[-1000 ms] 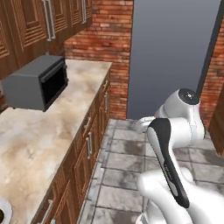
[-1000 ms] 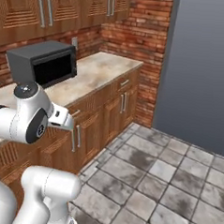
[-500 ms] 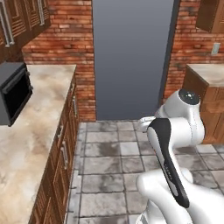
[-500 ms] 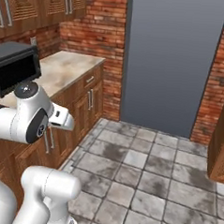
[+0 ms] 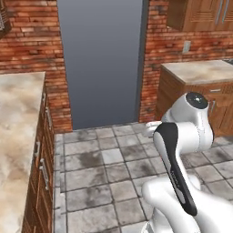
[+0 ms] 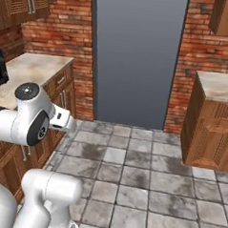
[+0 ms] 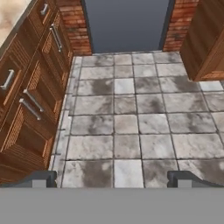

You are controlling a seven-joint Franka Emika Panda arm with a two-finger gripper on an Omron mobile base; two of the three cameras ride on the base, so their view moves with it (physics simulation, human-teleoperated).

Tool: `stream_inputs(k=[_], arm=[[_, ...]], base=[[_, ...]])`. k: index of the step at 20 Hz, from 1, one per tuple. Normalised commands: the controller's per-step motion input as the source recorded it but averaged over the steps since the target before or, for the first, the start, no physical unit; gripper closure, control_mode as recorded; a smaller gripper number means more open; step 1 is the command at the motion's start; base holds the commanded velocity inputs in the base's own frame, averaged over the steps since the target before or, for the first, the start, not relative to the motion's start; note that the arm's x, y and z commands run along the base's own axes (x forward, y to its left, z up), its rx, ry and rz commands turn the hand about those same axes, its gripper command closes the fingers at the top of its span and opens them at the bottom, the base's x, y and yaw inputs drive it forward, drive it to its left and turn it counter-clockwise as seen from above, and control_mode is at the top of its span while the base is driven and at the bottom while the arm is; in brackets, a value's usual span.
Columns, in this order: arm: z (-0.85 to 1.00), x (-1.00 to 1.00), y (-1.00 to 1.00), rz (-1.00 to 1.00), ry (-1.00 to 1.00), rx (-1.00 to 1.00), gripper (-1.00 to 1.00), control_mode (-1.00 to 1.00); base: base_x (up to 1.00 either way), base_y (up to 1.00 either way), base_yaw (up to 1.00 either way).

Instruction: Pick the avocado and bread from the counter and place them on the plate. Then pick the jam from the cabinet and place it next to the plate. Lastly close the cabinet door.

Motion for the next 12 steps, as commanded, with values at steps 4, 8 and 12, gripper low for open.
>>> stream_inputs(k=[4, 8, 12], arm=[[0.0, 0.0, 0.0, 0.0, 0.0, 0.0, -1.0, 1.0], [0.0, 0.0, 0.0, 0.0, 0.0, 0.0, -1.0, 1.0], [0.0, 0.0, 0.0, 0.0, 0.0, 0.0, -1.0, 1.0]], base=[[0.08, 0.0, -0.32], [0.13, 0.0, -0.28], [0.21, 0.0, -0.27]])
